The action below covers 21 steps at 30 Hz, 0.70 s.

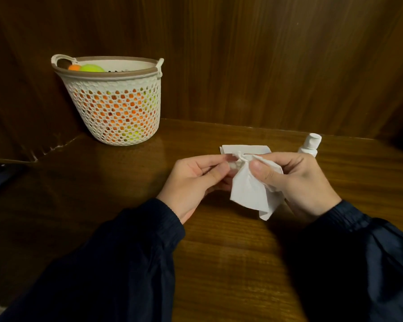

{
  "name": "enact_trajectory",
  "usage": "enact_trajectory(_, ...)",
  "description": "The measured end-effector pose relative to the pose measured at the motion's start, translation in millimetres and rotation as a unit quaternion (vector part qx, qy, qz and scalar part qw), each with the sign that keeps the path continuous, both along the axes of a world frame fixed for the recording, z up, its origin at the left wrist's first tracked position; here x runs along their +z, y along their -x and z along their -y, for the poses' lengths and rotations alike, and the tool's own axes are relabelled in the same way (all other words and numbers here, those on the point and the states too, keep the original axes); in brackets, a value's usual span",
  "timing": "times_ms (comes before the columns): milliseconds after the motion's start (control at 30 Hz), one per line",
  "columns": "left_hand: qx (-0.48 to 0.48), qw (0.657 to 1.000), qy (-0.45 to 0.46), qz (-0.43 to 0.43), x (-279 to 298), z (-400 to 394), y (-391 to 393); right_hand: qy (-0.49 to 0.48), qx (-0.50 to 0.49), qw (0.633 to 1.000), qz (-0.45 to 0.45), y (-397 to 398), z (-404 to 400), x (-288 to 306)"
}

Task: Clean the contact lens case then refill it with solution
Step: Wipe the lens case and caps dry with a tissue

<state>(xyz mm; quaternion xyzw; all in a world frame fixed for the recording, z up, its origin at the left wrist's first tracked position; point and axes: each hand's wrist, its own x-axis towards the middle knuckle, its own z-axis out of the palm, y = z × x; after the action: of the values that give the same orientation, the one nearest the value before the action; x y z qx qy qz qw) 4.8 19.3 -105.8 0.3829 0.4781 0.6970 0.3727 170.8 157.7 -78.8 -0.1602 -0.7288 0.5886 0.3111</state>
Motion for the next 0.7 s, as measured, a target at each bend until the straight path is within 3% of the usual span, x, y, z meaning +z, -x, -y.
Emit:
enact_trajectory(200, -0.016, 1.0, 0.002, -0.011, -1.0, 2.5, 2.7, 0.025, 0.03, 0.999, 0.024, -1.1, -1.4, 4.0)
enact_trajectory(400, 0.01, 0.994, 0.021, -0.105, -1.7, -1.9, -5.4, 0.048, 0.019, 0.997, 0.057, 1.0, -3.8, -2.0)
enact_trajectory(600, 0.015, 0.999, 0.003, -0.045, 0.0, -2.7, -1.5, 0.128, 0.051, 0.989, 0.044, -0.8, -11.3, 0.0)
enact_trajectory(700, 0.026, 0.999, -0.04, 0.022, 4.5, 0.1, 0.4, 0.068, -0.06, 0.996, 0.017, -0.3, -17.4, -2.3)
